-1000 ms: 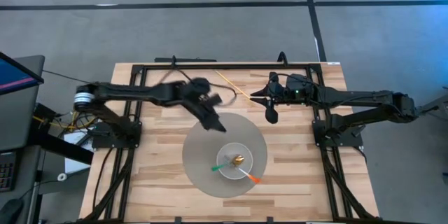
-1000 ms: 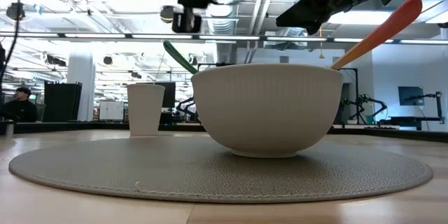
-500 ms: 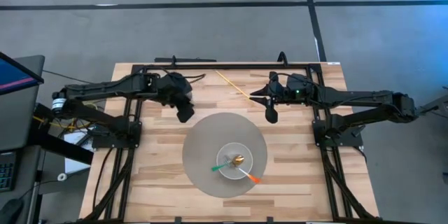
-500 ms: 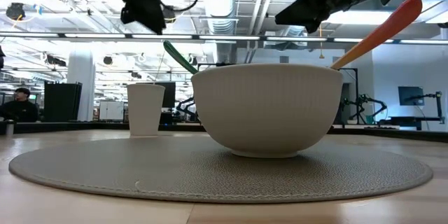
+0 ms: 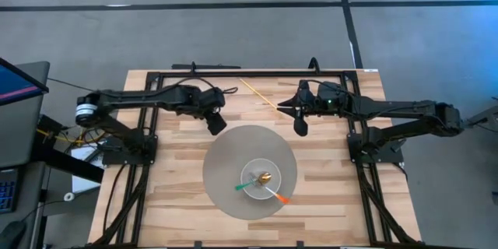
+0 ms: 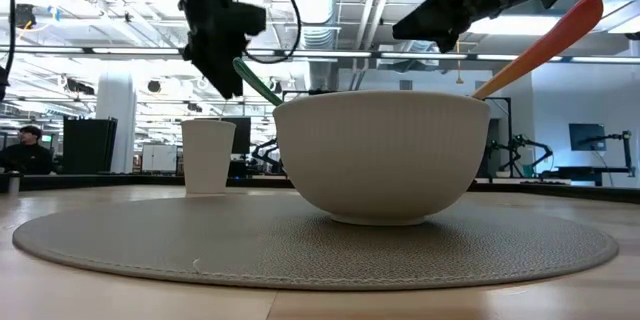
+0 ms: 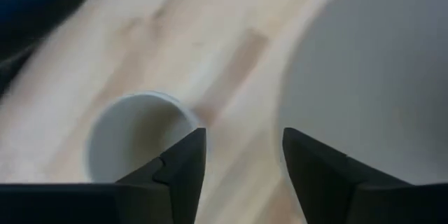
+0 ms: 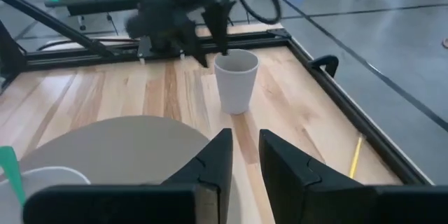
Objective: Pick & Place Utensil
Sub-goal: Put the gray cup on the gray mat to the top left of the gray bowl
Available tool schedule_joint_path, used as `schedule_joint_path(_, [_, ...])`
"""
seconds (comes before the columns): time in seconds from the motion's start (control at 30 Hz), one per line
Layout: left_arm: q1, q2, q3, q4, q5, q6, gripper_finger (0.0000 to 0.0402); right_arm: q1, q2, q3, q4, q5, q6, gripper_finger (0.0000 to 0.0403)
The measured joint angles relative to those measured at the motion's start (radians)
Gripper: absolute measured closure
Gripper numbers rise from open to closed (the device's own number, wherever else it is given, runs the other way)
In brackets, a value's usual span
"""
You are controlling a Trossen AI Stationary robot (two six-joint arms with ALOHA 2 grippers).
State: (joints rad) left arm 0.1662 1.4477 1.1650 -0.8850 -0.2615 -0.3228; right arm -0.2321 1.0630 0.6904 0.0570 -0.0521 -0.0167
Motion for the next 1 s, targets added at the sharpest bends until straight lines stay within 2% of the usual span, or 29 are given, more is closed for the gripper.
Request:
schedule_joint_path(0.07, [0.010, 0.020, 0.000, 0.000, -0.039, 0.007, 0.0215, 0.001, 0.009, 0.001, 0.007, 0.000, 0.000, 0.0336])
schedule_joint_path(0.3, [0.058, 0.066, -0.006, -0.009, -0.042, 0.000, 0.0224, 0.001, 0.056, 0.000, 0.001, 0.000, -0.001, 0.0336])
schedule_joint_path(0.53, [0.070, 0.065, -0.092, 0.001, -0.042, 0.004, 0.0231, -0.002, 0.071, 0.000, 0.010, 0.000, -0.010, 0.0336])
schedule_joint_path(0.63, [0.058, 0.065, -0.111, 0.012, -0.042, 0.026, 0.0267, -0.002, 0.070, 0.000, 0.012, 0.000, -0.009, 0.0336])
schedule_joint_path(0.8, [0.014, 0.064, -0.102, 0.047, -0.042, 0.052, 0.0381, -0.002, 0.071, 0.000, 0.046, 0.000, -0.009, 0.0336])
schedule_joint_path(1.0, [-0.101, 0.062, -0.010, 0.045, -0.072, 0.079, 0.0387, -0.009, 0.071, 0.000, 0.063, 0.000, -0.009, 0.0336])
